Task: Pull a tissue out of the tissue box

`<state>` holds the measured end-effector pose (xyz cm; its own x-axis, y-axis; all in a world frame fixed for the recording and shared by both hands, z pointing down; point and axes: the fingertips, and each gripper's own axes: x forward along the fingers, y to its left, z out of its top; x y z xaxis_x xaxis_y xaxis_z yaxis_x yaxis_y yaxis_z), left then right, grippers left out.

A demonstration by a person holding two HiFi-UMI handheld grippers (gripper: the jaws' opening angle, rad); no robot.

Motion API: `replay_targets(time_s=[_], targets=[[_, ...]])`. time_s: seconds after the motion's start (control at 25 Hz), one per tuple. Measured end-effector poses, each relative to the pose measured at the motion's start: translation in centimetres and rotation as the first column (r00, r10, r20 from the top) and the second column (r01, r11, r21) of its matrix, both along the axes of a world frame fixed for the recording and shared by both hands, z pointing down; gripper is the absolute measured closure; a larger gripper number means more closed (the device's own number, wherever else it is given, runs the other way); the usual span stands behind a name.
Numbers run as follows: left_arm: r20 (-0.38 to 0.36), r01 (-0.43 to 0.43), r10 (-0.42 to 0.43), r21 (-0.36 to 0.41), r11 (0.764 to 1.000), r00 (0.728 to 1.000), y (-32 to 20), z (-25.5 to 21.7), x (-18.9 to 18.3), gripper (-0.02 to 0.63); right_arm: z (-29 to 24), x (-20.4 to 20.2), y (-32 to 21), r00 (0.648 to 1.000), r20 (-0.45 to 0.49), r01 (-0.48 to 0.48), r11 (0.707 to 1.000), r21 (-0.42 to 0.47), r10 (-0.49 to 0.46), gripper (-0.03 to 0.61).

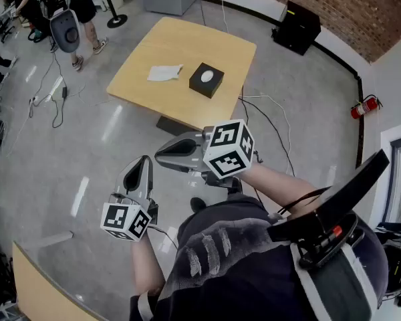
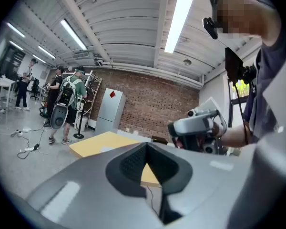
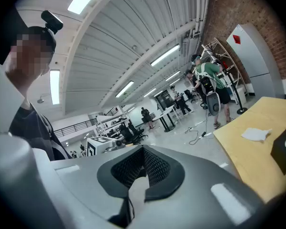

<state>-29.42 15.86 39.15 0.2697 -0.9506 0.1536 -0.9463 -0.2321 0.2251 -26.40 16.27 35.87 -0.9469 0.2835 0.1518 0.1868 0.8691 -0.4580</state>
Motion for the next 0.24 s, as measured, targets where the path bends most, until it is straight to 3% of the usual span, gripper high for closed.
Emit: replay_targets(time_s=[0.24], targets=[[0.013, 0.032, -0.032, -0.009, 0.999, 0.999, 1.0, -0.8, 0.2, 0.614, -1.5, 1.4, 0.3, 1.000, 0.013, 0.013, 1.000, 0.025, -0.013, 0.580]])
